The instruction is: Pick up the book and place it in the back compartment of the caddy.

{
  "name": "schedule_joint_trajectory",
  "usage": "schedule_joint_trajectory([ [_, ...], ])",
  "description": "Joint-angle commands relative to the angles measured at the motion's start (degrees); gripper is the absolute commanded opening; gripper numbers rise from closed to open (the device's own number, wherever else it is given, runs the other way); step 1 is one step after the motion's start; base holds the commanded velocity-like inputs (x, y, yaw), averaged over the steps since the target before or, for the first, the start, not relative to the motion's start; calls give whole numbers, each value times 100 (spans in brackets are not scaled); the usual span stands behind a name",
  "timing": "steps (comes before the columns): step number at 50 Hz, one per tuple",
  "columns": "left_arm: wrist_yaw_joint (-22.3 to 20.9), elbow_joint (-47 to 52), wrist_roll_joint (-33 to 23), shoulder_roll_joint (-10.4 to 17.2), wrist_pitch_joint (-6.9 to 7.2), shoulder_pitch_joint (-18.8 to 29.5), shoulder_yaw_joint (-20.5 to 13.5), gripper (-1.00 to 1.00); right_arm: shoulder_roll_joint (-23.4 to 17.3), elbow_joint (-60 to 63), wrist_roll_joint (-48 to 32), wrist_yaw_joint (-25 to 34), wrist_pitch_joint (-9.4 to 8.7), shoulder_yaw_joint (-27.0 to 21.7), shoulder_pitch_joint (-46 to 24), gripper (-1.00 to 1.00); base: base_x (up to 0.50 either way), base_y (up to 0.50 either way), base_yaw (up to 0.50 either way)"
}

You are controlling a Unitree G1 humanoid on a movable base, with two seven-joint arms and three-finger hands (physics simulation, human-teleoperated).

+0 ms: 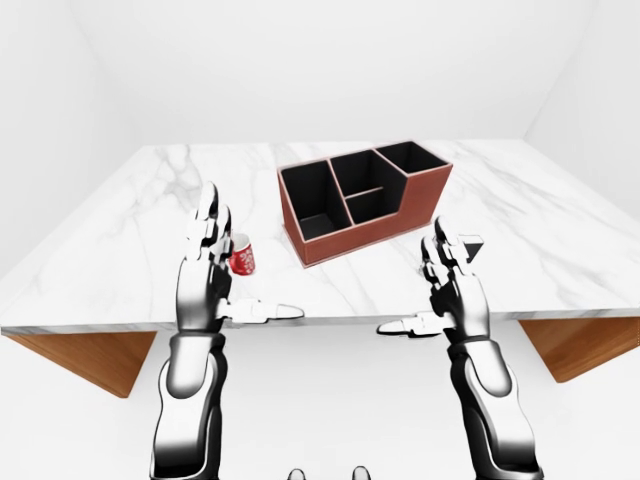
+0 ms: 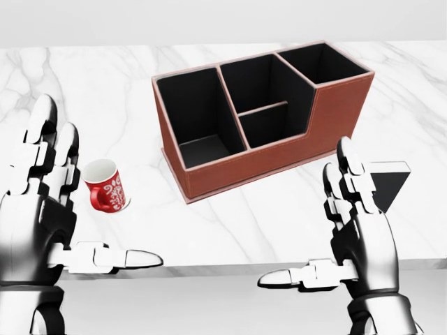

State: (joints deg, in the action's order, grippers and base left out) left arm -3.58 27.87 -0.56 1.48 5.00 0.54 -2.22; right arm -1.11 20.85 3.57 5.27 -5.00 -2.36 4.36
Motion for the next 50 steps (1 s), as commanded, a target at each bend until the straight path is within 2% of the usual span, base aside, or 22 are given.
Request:
schedule_joint_trajectory([
  [1,-86,958,146,63,0,95,-239,100,-39,1091,142,114,0,-175,79,100,50,0,0],
  [6,-82,1134,213,84,0,146,-306,100,-54,1429,190,135,0,-303,38,100,50,0,0],
  [19,-71,1255,294,128,0,223,-420,100,-59,1395,171,188,0,-401,-7,100,50,0,0],
  [50,-86,1164,199,107,0,152,-334,100,-47,1265,-12,159,0,-349,2,100,50,0,0],
])
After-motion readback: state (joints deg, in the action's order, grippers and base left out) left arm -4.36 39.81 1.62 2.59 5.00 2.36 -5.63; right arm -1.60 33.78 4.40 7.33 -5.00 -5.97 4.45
